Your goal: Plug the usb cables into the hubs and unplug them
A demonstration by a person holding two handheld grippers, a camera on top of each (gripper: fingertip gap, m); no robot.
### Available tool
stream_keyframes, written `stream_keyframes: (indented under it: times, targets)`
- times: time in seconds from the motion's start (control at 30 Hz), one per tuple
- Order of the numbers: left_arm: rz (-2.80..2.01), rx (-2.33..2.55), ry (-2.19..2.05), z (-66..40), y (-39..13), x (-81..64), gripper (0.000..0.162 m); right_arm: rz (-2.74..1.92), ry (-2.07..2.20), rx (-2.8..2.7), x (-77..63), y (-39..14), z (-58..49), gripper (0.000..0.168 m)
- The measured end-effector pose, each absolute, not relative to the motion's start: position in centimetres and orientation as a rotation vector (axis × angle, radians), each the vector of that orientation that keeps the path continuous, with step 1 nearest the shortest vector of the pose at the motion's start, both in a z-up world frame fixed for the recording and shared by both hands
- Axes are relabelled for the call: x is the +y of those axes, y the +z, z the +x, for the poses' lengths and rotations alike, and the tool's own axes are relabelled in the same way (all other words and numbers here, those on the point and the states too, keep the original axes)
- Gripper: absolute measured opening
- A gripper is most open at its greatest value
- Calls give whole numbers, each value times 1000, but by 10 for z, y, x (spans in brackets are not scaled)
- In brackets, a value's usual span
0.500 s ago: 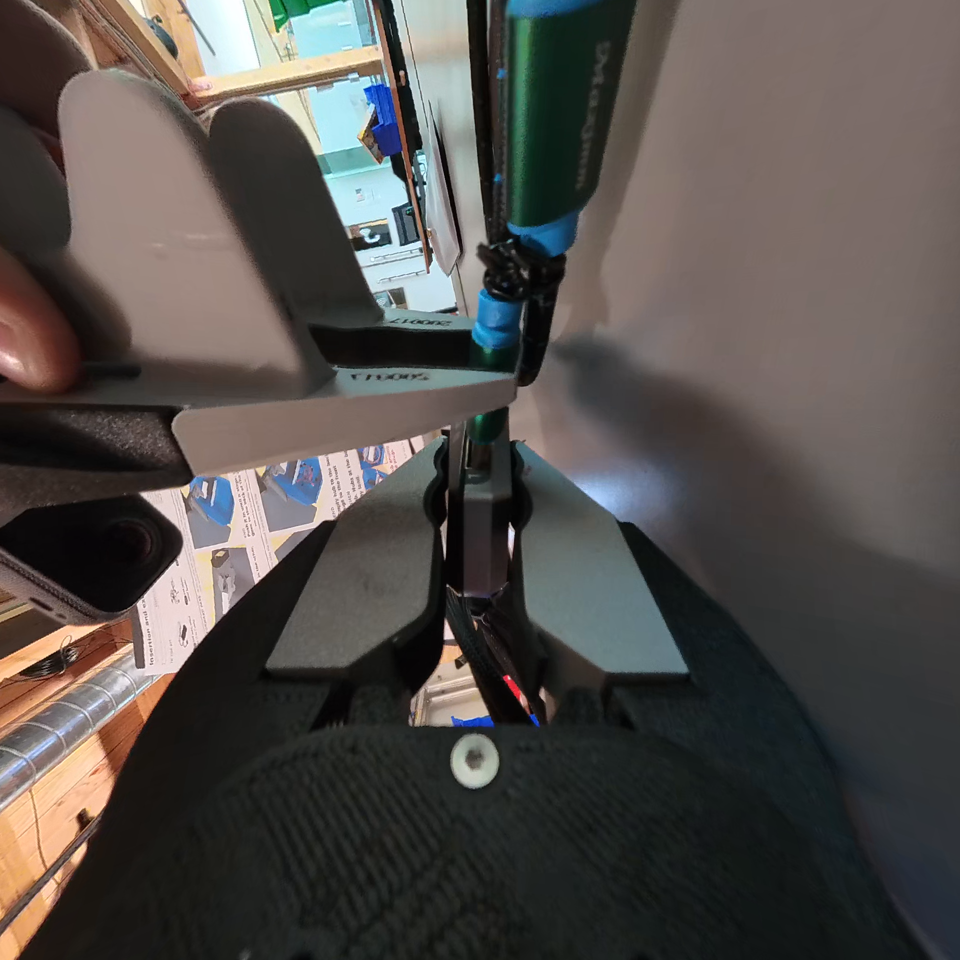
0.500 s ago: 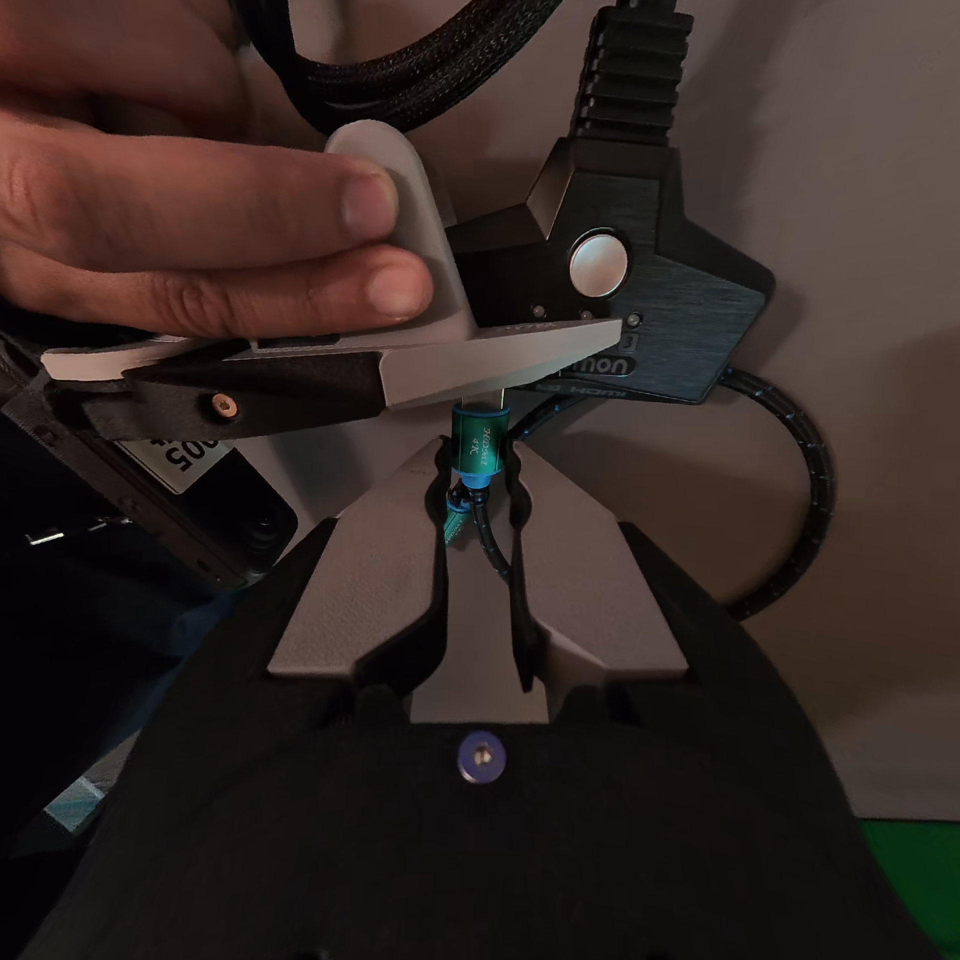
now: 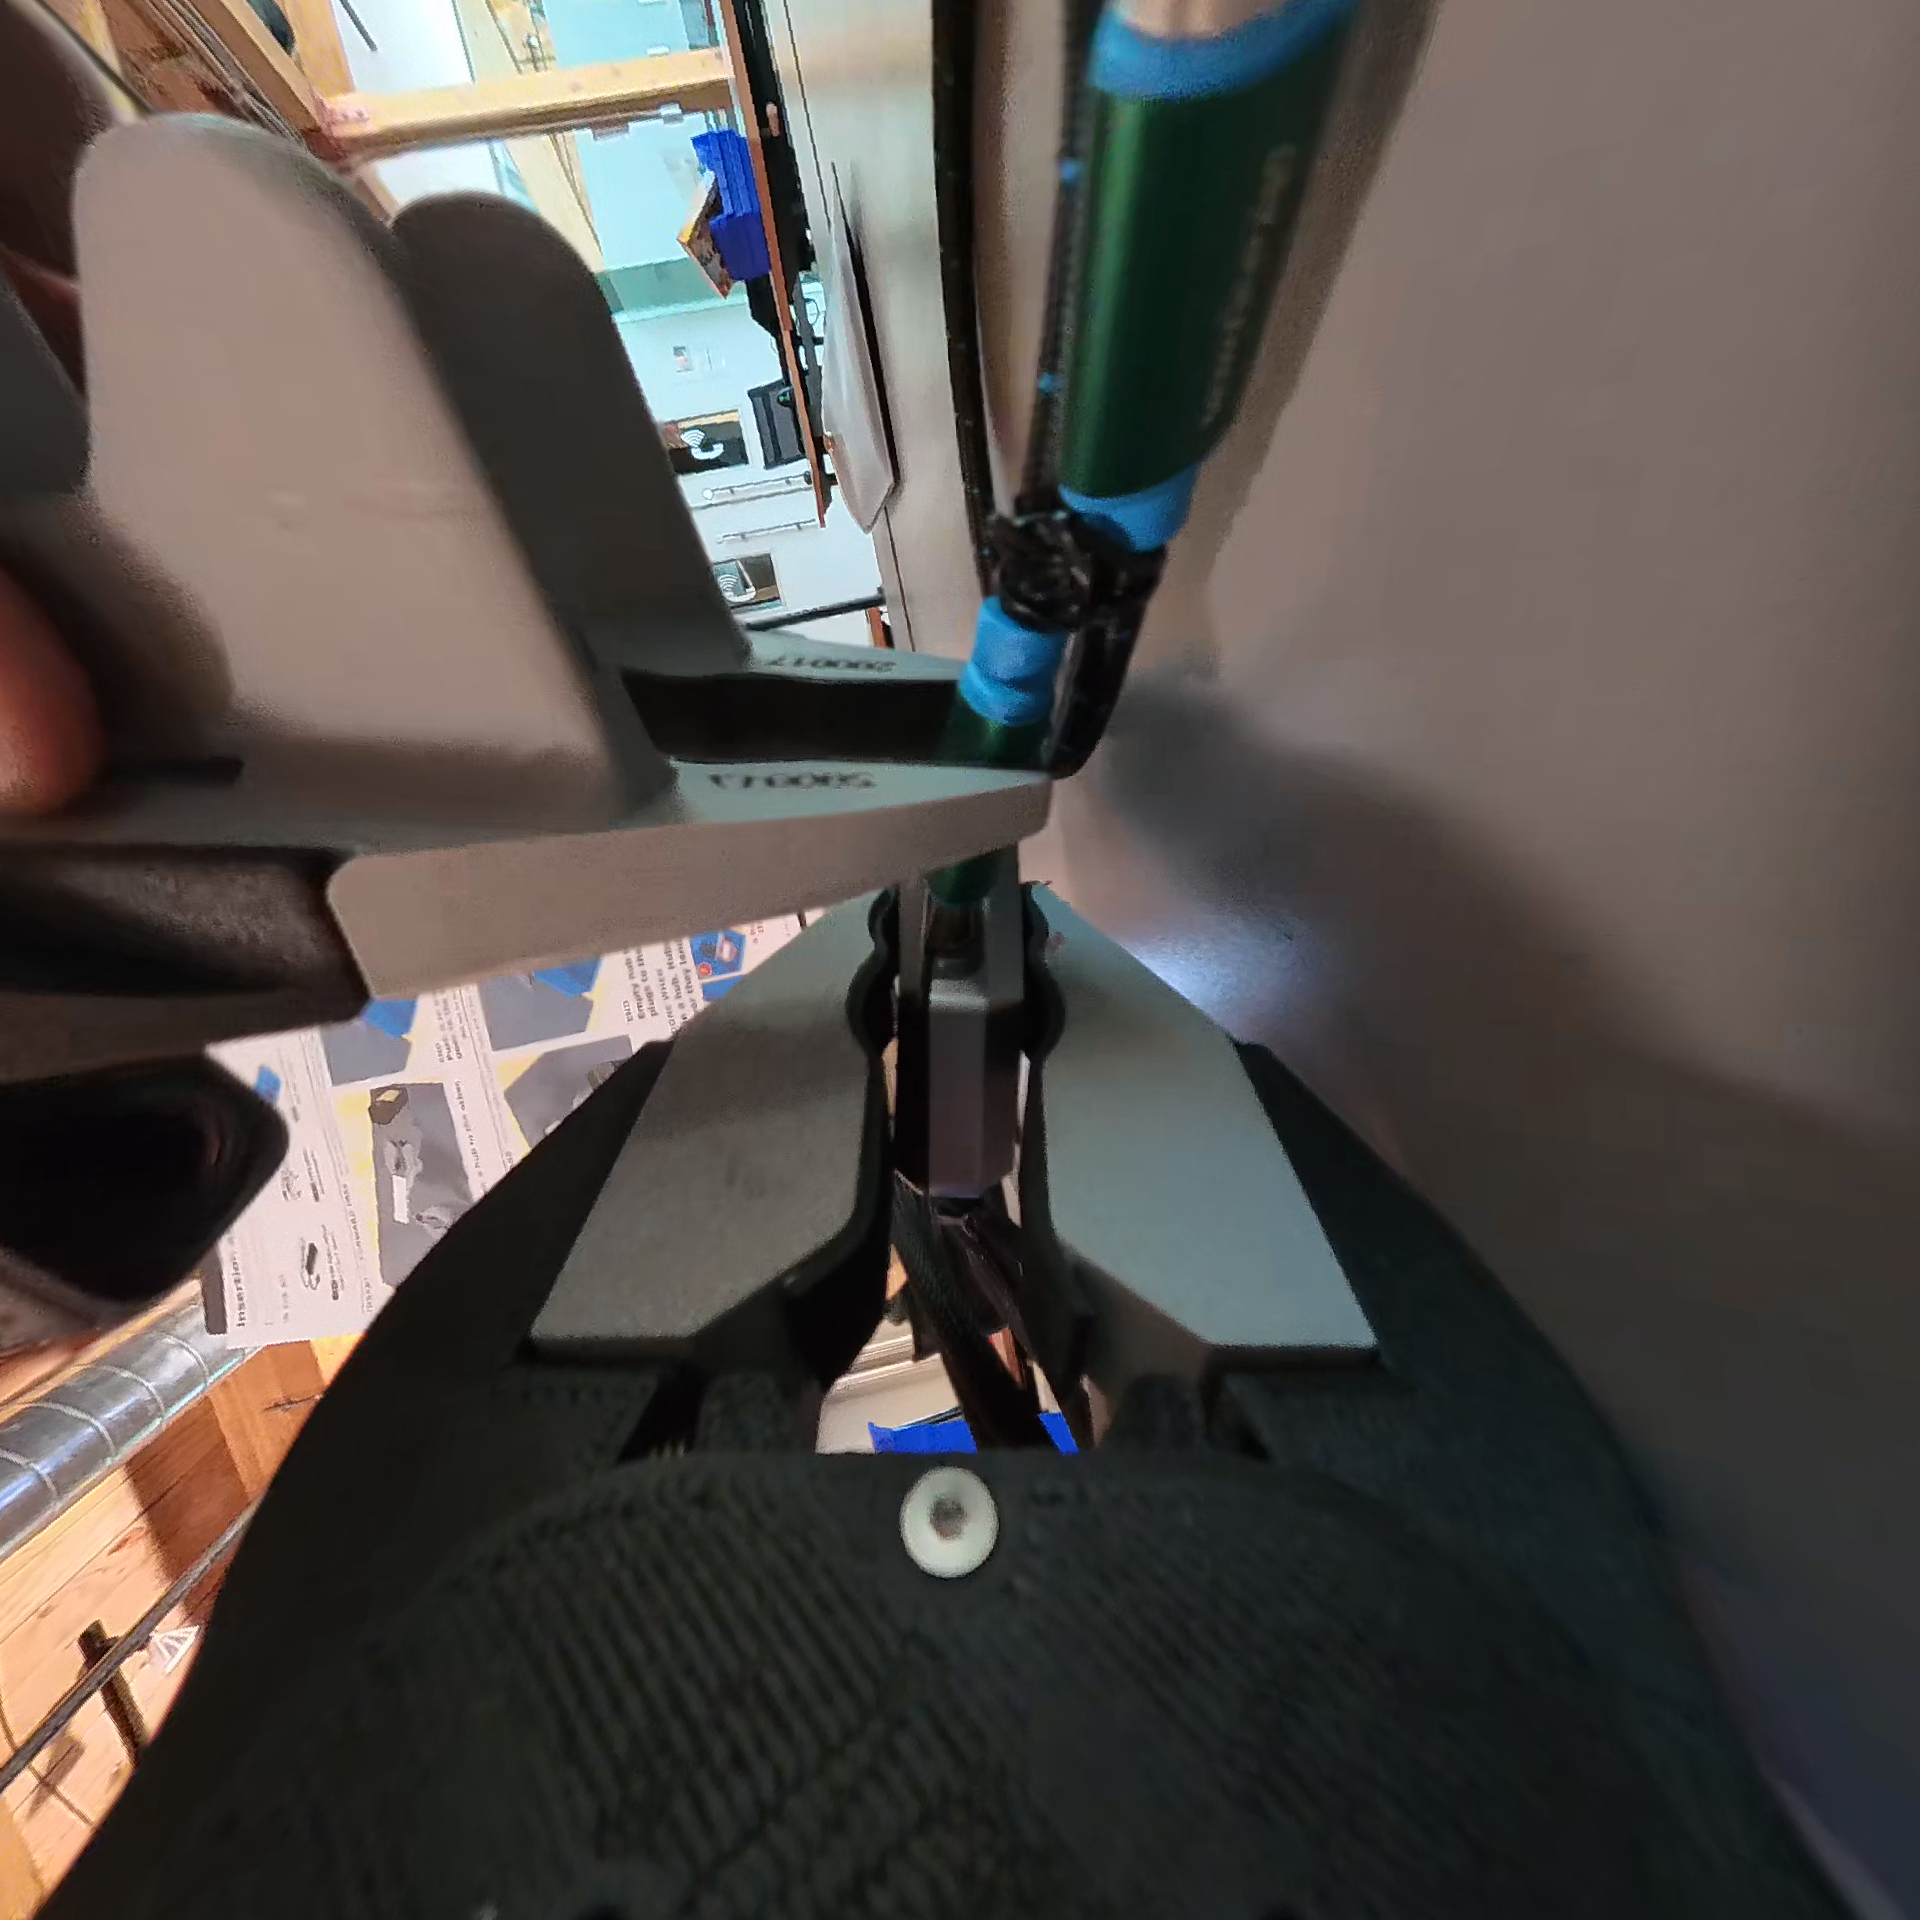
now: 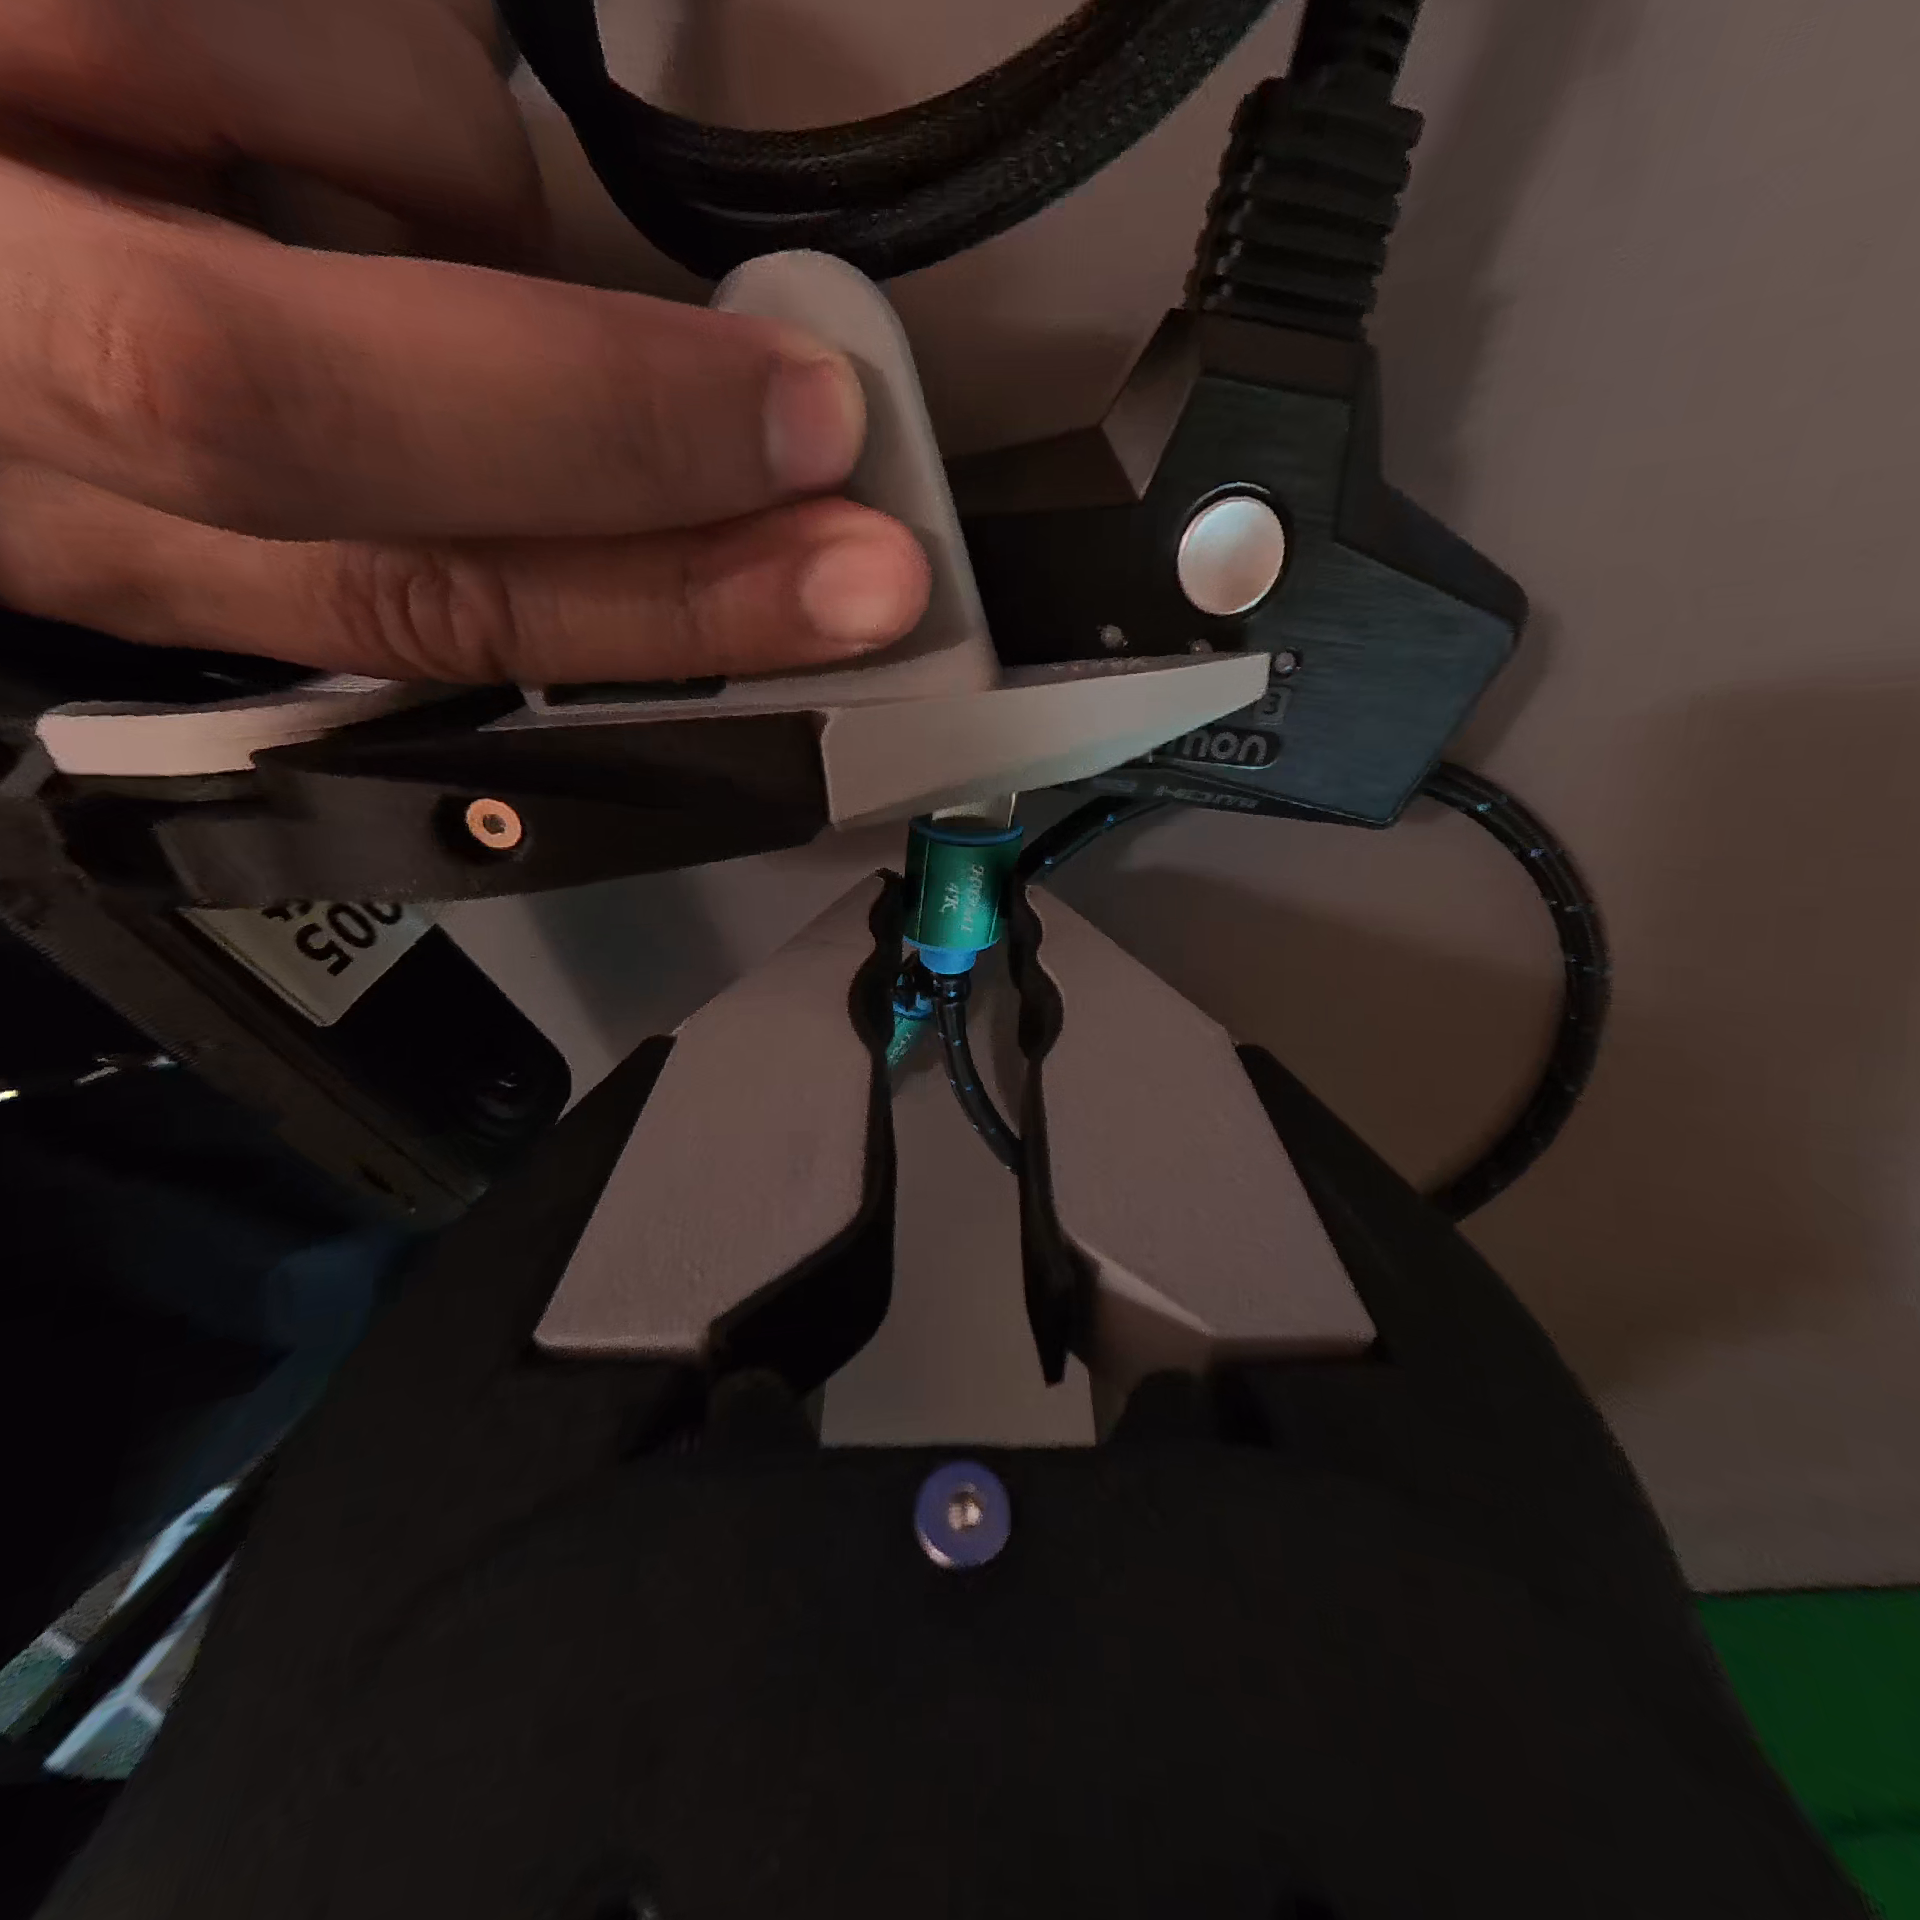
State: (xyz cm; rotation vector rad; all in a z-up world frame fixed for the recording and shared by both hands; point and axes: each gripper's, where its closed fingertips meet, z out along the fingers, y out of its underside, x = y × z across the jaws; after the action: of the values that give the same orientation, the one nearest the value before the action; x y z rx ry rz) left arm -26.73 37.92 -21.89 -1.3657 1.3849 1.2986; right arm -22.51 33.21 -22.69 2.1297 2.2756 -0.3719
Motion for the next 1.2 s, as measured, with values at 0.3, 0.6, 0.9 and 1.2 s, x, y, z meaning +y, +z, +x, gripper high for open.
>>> stream_keyframes:
  times: [0.3, 0.6, 0.9, 1.2]
  targets:
    - [-1390, 1380, 1267, -268, -221, 379, 18, 2136, -416, 2189, 332, -229, -226, 17]
    - [-1441, 1359, 1179, -269, -223, 379, 19, 2269, -751, 2207, 333, -239, -220, 23]
    - [-1470, 1326, 1160, -276, -219, 379, 19, 2677, -883, 2534, 343, -224, -204, 31]
    - [-1478, 1322, 1153, -278, -220, 376, 18, 2717, -779, 2753, 336, -232, -211, 31]
